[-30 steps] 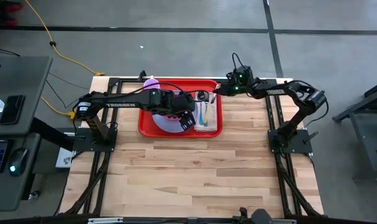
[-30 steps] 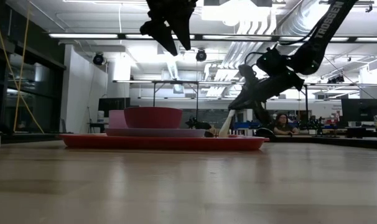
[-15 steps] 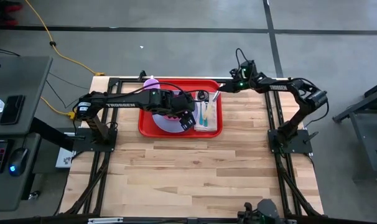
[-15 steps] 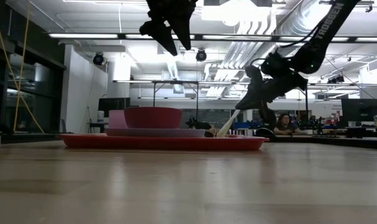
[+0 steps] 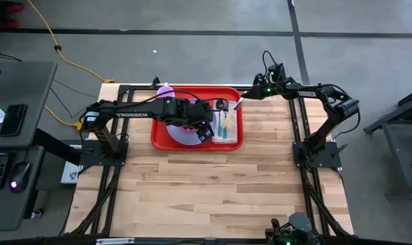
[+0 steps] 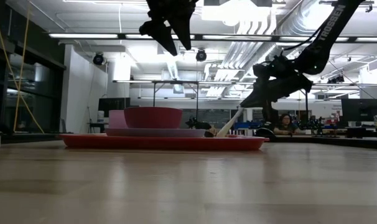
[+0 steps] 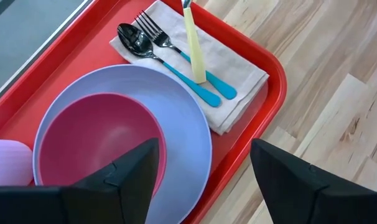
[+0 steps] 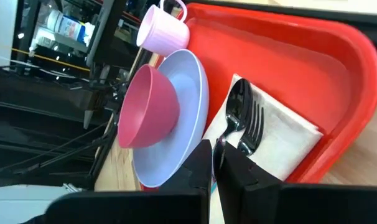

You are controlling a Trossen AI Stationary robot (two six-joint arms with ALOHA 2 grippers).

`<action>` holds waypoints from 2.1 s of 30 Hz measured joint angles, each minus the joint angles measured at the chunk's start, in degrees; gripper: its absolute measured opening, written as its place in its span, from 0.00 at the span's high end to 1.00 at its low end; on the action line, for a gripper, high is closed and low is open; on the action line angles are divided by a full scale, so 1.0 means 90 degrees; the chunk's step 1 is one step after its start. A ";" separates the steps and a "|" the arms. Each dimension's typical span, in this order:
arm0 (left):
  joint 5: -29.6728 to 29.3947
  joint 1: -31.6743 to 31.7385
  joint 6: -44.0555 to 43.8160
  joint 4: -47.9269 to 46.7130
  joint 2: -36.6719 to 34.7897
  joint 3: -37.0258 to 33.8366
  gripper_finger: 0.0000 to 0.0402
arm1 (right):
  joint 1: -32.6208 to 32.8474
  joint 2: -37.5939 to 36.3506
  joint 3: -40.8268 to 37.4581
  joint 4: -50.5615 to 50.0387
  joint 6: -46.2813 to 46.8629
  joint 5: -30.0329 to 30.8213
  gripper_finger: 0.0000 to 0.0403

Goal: Set up tray
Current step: Put the yellow knife on the brown napkin

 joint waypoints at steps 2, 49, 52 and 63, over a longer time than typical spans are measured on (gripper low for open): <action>0.0000 0.0000 -0.0044 0.0002 0.0000 0.0002 0.29 | -0.0085 0.0000 0.0000 0.0000 -0.0020 -0.0032 1.00; 0.2132 0.1620 0.1859 0.4559 0.0616 -0.1328 0.30 | -0.0057 0.0000 -0.0012 -0.0321 -0.0557 0.0176 1.00; 0.2227 0.1622 0.1768 0.4412 0.0997 -0.1104 0.30 | -0.0025 0.0000 -0.0012 -0.0322 -0.0518 0.0172 1.00; 0.2253 0.1622 0.1774 0.3816 0.2010 0.0091 0.30 | 0.0069 0.0000 -0.0010 -0.0270 -0.0425 0.0231 1.00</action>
